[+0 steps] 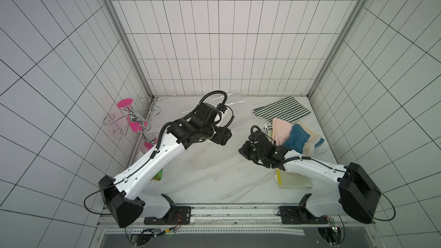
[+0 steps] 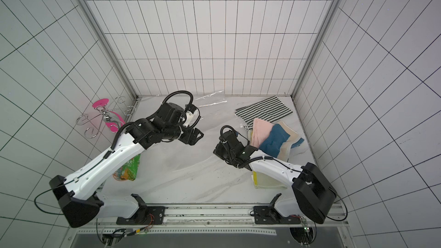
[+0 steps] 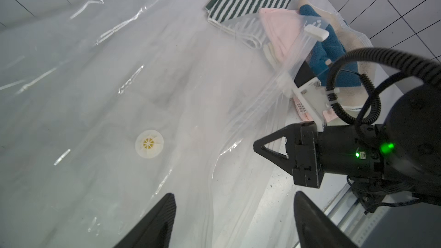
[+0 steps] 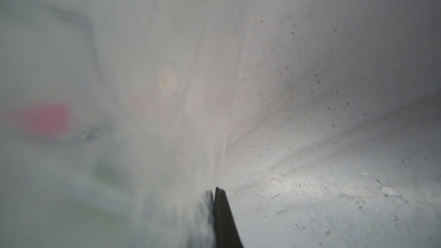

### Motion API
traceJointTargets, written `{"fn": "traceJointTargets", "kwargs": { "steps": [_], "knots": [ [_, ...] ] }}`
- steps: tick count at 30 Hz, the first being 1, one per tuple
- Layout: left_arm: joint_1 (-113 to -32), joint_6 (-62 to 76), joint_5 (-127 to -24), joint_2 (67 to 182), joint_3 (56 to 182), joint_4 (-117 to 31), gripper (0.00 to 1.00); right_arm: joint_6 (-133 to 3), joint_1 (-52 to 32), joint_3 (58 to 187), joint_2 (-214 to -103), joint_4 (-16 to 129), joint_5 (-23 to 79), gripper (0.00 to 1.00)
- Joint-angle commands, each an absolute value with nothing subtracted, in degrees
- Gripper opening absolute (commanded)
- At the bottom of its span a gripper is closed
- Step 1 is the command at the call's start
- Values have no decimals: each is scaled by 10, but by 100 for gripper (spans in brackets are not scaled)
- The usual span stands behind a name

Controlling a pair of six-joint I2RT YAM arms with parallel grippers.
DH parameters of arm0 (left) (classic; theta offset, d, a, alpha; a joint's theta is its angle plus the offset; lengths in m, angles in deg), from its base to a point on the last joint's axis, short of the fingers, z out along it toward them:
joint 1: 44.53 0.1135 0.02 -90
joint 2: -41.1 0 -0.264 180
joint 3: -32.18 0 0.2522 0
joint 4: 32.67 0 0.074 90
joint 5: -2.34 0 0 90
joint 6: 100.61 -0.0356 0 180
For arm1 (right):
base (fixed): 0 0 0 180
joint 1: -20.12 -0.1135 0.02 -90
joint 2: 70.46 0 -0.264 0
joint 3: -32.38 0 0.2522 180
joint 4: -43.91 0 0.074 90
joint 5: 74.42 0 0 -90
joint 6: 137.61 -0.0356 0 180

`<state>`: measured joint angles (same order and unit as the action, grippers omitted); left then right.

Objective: Place the folded towel into the vacuum bag
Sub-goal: Open the vacuum bag at the center of the board.

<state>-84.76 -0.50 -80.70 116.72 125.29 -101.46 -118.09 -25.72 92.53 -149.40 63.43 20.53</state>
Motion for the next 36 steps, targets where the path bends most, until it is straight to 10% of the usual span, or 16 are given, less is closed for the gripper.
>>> {"fn": "traceJointTargets", "kwargs": {
  "steps": [1, 10, 19, 26, 31, 36],
  "knots": [
    [-870, 0, -792, 1145, 1201, -1006, 86, -1181, -261, 966, -1497, 613, 228, 0],
    [-898, 15, -1033, 1166, 1152, -1008, 96, -1179, -262, 966, -1484, 614, 238, 0],
    [-905, 39, -913, 1226, 1098, -919, 86, -1187, -262, 943, -1469, 608, 234, 0],
    [-839, 20, -1059, 1260, 1078, -986, 50, -1200, -253, 877, -1423, 611, 222, 0],
    [-813, 27, -1148, 1206, 1099, -1023, 0, -1218, -242, 824, -1429, 613, 223, 0],
    [-804, -11, -1127, 1185, 1205, -972, 0, -1228, -254, 797, -1466, 596, 200, 0]
  ]
}}
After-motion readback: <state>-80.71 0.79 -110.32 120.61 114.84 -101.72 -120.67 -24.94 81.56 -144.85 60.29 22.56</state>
